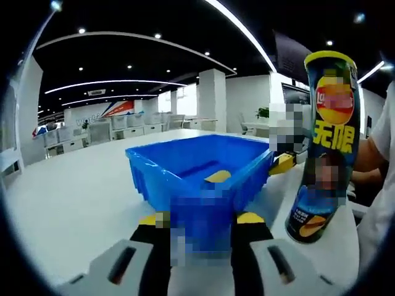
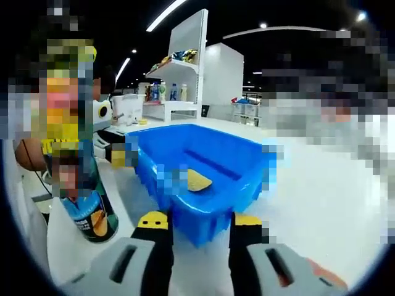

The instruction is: Open the lid of the chip container on the table, take out the chips, place them into the box in front of the container, and close the lid

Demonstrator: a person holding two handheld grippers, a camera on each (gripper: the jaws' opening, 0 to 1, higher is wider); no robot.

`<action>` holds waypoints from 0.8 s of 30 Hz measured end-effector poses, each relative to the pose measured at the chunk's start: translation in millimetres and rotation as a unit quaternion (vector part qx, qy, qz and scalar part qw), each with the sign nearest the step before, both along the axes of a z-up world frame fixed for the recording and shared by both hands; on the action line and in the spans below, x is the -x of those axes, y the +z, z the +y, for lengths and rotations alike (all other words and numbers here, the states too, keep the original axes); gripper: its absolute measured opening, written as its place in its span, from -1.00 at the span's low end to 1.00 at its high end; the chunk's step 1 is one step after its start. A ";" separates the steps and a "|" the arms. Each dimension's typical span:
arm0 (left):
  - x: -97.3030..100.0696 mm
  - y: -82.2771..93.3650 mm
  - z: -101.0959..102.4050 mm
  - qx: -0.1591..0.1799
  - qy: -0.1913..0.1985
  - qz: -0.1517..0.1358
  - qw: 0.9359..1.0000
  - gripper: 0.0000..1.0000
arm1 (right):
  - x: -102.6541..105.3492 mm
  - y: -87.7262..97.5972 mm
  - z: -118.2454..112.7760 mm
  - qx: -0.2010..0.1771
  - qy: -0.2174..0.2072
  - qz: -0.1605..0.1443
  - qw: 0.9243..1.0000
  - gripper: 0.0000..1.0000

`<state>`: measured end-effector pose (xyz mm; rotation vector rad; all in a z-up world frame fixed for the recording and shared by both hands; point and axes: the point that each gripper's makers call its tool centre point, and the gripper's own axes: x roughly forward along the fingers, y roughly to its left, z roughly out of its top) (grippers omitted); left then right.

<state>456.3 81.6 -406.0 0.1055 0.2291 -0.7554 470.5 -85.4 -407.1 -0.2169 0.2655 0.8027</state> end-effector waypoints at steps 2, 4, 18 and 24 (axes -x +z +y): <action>-3.1 3.4 -0.3 -0.004 -0.001 -0.007 1.000 -0.28 | -3.2 3.6 0.6 0.004 0.001 -0.005 1.000 -0.34; -7.8 8.9 1.0 -0.004 -0.001 -0.010 1.000 -0.28 | -6.1 9.4 0.9 0.006 0.000 -0.013 1.000 -0.33; -34.4 26.5 5.4 -0.008 -0.004 -0.023 1.000 -0.27 | -32.2 29.3 5.9 0.006 0.002 -0.030 1.000 -0.33; -51.3 28.4 5.3 -0.016 -0.004 -0.026 1.000 -0.28 | -49.1 33.3 7.8 0.012 0.003 -0.040 0.999 -0.33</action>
